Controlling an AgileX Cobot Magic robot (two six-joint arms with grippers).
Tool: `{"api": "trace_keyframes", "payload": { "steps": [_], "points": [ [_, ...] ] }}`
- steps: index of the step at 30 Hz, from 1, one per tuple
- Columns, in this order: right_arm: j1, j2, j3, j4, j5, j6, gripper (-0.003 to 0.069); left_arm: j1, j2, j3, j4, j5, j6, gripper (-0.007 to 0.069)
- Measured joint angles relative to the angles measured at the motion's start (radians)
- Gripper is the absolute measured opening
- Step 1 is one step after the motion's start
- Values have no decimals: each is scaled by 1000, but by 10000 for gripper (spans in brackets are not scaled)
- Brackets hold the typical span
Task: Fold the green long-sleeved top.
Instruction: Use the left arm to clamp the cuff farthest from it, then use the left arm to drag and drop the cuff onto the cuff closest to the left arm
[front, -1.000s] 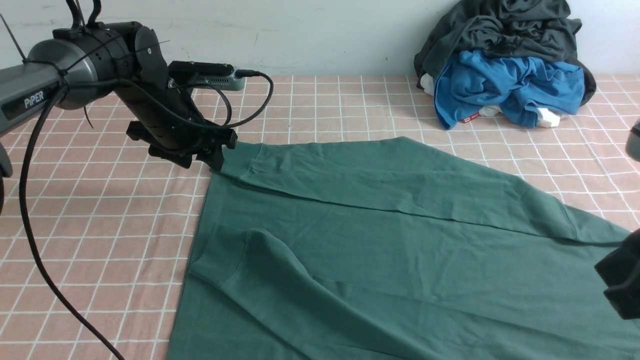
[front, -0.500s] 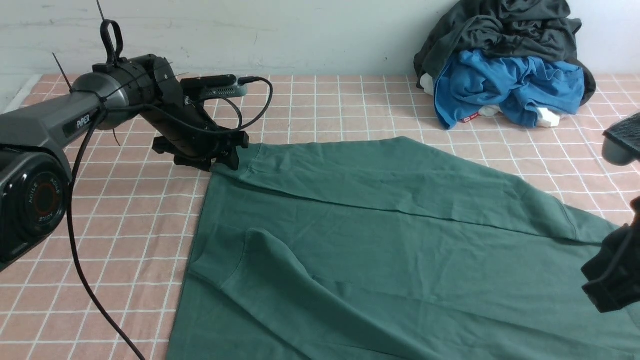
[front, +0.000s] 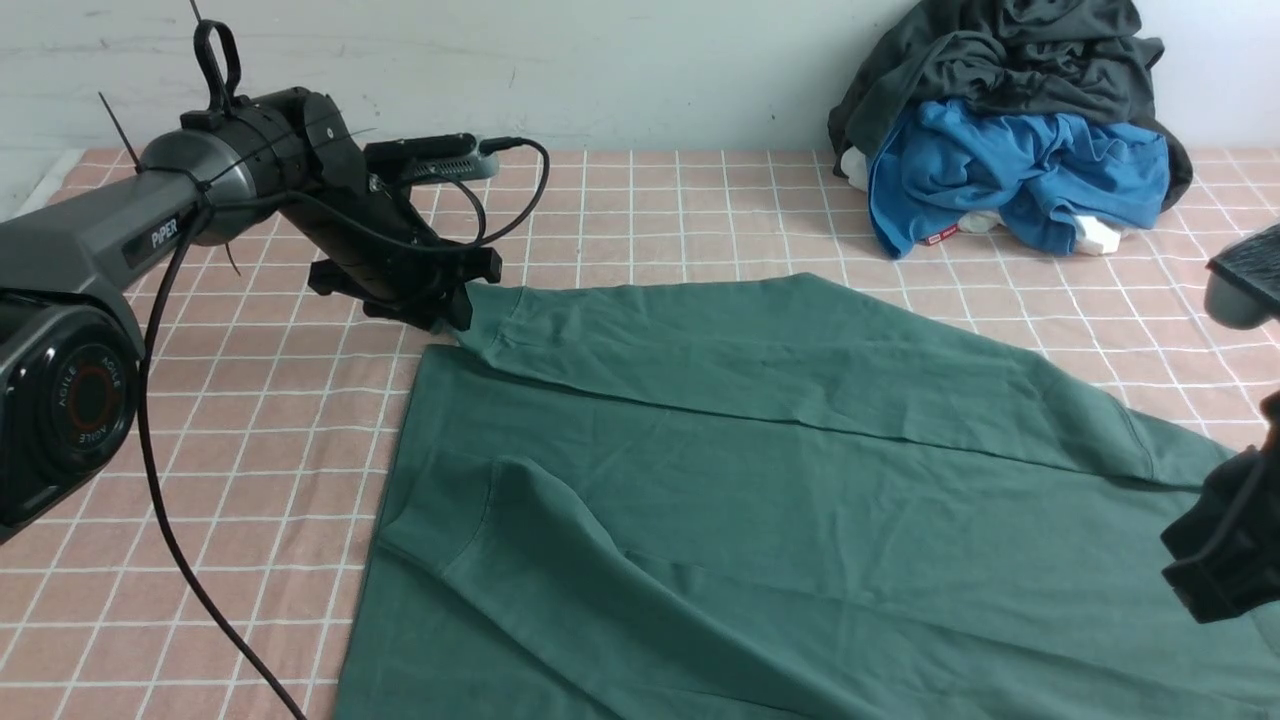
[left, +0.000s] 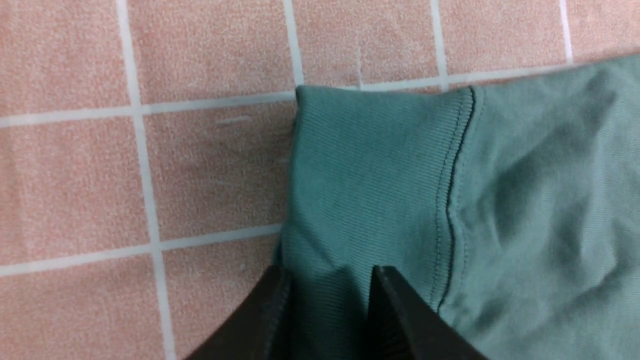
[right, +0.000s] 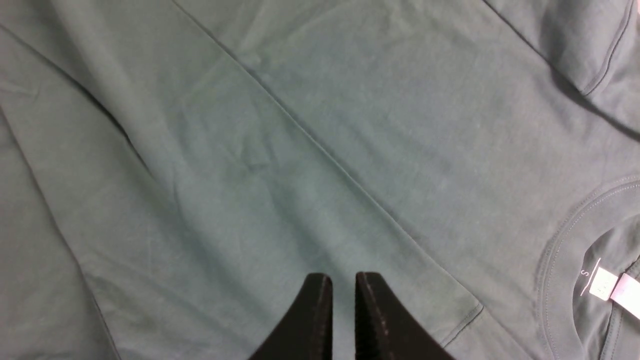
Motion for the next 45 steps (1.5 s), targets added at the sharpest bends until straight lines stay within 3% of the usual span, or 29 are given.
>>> {"api": "trace_keyframes", "payload": {
  "steps": [10,19,23,29,33,39,45],
  "points": [
    [0,0,0,2,-7,0,73,0,0,-2,0,63,67,34],
    [0,0,0,-84,-24,0,74,0,-166,71,0,260,71,27],
    [0,0,0,-99,-26,0,74,-2,-304,242,0,260,71,27],
    [15,-44,0,-99,-27,0,74,-42,-628,693,0,102,70,27],
    [74,-96,0,-102,-26,0,74,-100,-815,972,-17,8,70,27],
    [144,-123,0,-102,3,0,74,-150,-941,1207,-26,-86,49,27],
    [161,-123,0,-102,13,0,77,-200,-965,1312,-27,-118,41,35]
  ]
}}
